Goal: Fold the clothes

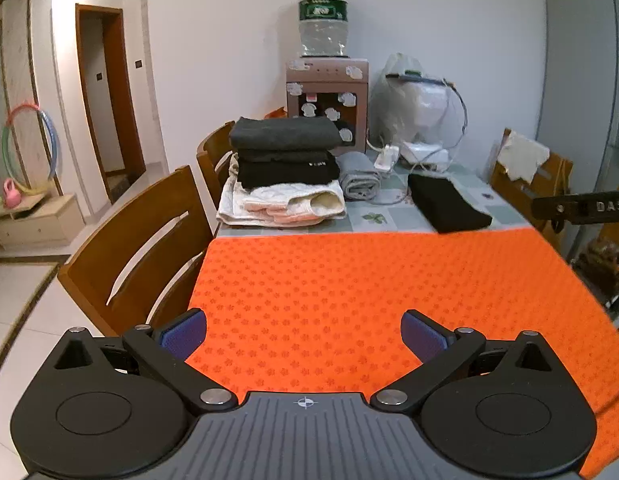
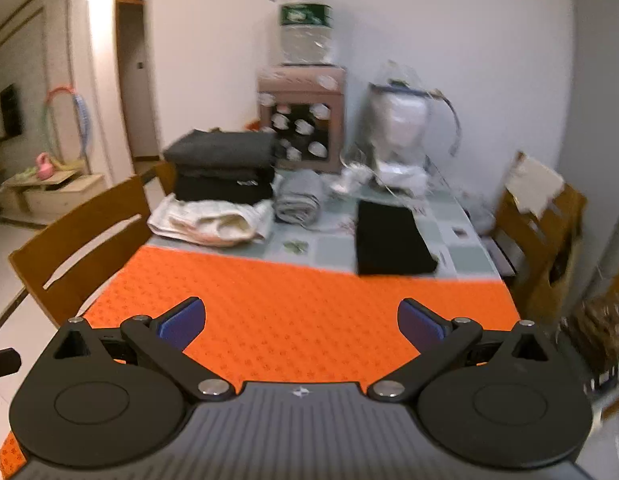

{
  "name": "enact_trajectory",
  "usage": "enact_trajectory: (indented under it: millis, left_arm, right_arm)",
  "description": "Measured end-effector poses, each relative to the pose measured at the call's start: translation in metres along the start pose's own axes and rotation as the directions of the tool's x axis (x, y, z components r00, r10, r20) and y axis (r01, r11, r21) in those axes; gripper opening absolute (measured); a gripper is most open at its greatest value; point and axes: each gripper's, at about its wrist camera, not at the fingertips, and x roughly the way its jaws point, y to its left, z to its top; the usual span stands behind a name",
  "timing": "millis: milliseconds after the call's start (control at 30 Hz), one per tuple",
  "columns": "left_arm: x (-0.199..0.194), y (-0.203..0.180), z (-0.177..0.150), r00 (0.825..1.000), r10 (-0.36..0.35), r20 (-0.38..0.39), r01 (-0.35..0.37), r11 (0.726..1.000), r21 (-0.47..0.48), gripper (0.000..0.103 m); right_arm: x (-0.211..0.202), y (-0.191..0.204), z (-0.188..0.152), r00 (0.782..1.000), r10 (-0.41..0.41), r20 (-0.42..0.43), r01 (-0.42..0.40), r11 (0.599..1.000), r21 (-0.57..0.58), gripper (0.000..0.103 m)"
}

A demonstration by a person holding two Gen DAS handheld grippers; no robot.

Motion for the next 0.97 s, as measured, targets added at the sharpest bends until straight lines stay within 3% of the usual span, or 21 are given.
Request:
enact_trajectory:
  millis: [467, 700, 967]
  left_arm:
    - [0.046, -0.060, 0.005, 0.991, -0.091, -0.098, 0.089, 0.996, -0.020, 0.103]
    - [0.057, -0.084, 0.011, 0.988, -0.105, -0.111, 0.103, 0.994, -0.020, 0.103]
    - [0.063, -0.110, 0.013, 0.990, -0.077, -0.121, 0.072, 0.996, -0.052, 0.103]
  right_arm:
    - [0.017, -0.039, -0.058, 0.988, -0.009, -0.151, 0.024, 0.995, 0.095, 0.103]
    - [0.023, -0.062, -0.062, 0.986, -0.012, -0.168, 0.029, 0.994, 0.101, 0.103]
    - [0.031, -0.089, -0.060, 0.986, 0.017, -0.163, -0.002, 0.996, 0.094, 0.103]
